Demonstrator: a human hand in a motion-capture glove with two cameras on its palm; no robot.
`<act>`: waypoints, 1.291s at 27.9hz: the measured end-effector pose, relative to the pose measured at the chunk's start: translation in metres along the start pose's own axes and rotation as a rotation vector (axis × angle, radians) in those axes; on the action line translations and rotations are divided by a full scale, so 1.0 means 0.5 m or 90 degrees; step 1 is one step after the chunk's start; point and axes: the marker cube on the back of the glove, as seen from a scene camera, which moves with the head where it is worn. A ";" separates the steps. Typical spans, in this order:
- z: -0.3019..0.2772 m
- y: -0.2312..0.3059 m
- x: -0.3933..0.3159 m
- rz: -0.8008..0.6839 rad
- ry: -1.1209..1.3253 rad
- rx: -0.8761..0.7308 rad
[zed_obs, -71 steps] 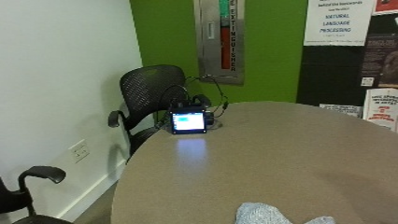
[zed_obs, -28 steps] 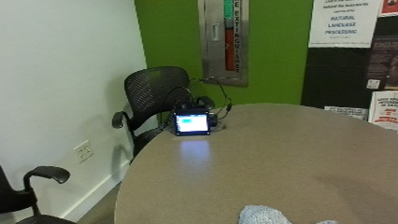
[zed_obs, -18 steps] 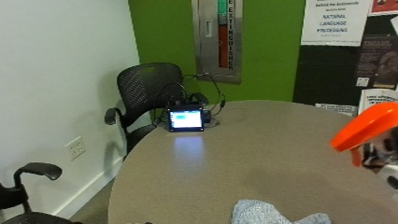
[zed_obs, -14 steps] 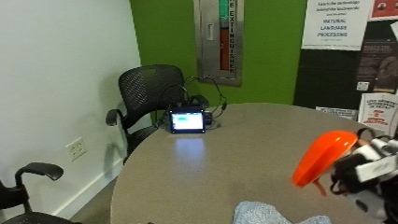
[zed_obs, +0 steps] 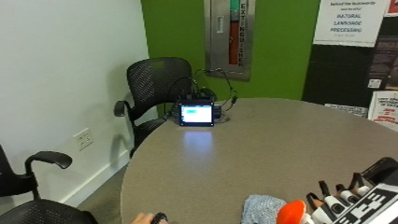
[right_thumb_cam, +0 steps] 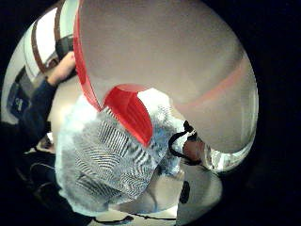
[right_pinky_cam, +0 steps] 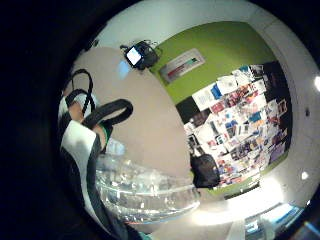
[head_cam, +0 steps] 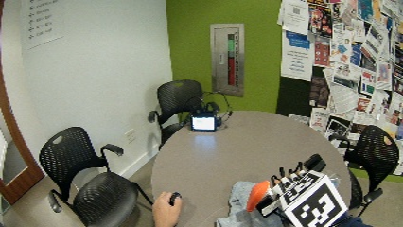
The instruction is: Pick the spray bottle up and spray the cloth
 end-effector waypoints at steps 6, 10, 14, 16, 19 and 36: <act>0.031 0.027 -0.021 -0.043 0.039 -0.028; 0.031 0.027 -0.027 -0.051 0.046 -0.027; 0.035 0.027 -0.030 -0.059 0.053 -0.027; 0.039 0.030 -0.031 -0.058 0.053 -0.029; 0.042 0.033 -0.031 -0.054 0.054 -0.035; 0.015 0.007 0.033 0.155 -0.150 0.005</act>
